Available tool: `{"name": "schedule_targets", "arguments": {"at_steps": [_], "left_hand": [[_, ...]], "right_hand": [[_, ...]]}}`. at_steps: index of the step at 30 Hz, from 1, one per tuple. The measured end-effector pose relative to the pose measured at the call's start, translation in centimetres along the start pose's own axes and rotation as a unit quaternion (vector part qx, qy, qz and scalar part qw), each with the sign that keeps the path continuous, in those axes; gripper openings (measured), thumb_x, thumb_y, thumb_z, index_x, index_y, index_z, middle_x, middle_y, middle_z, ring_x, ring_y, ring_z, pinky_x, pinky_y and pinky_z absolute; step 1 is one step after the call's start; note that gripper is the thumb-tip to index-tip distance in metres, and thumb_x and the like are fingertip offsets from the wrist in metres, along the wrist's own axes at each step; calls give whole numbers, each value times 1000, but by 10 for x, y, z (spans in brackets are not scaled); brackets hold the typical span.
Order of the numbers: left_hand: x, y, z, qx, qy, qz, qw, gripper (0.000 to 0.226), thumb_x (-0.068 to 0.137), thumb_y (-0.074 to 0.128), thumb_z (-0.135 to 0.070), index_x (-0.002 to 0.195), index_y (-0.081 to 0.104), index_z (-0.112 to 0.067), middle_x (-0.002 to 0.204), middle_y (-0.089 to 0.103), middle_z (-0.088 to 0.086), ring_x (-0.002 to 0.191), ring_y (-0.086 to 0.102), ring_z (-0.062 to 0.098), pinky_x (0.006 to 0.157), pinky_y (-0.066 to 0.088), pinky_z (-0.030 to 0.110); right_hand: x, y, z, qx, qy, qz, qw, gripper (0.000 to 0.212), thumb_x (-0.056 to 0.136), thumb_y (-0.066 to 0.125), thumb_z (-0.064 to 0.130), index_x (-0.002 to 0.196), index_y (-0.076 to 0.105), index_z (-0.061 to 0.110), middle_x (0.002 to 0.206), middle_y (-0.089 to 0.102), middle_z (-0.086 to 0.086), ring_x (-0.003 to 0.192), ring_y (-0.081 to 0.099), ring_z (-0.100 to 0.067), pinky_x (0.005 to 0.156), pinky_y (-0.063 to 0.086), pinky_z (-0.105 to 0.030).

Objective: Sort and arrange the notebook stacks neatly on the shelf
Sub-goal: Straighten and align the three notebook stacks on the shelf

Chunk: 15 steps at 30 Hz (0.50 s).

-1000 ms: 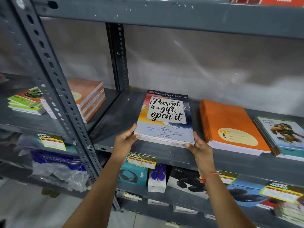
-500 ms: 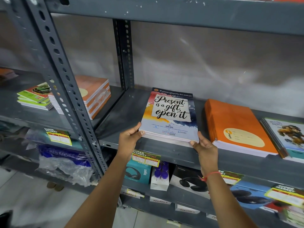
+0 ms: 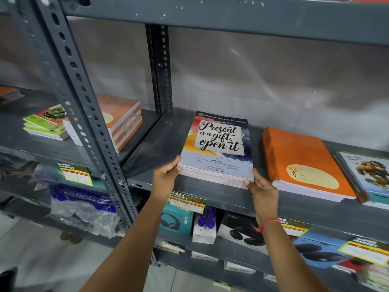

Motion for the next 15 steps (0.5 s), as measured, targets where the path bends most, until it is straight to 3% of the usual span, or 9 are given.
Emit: {"name": "schedule_targets", "arguments": {"at_steps": [7, 11, 15], "left_hand": [[-1, -1, -2, -7, 6, -39, 999, 36, 84, 54, 6, 121, 53, 5, 130, 55, 17, 114, 54, 17, 104, 38, 29], [1, -2, -1, -12, -7, -54, 998, 35, 83, 57, 5, 119, 56, 4, 126, 59, 16, 114, 56, 22, 105, 41, 35], [0, -3, 0, -14, -13, -58, 998, 35, 83, 57, 4, 118, 56, 3, 124, 60, 16, 111, 58, 21, 101, 43, 31]], "right_hand": [[0, -1, -1, -13, -3, -14, 1000, 48, 82, 66, 8, 128, 55, 15, 132, 57, 1, 117, 48, -8, 109, 33, -31], [1, -2, -1, -17, -12, -18, 1000, 47, 81, 66, 7, 127, 55, 13, 132, 57, -2, 112, 49, -6, 103, 34, -24], [1, -2, -1, -19, -18, -20, 999, 47, 81, 66, 7, 127, 56, 14, 132, 57, -2, 114, 49, -7, 98, 35, -21]]}}
Point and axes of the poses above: each hand's wrist, its own x-axis towards the middle knuckle, its own y-axis out of the palm, z = x × y, the point moved 6 cm from there along x, towards the middle knuckle
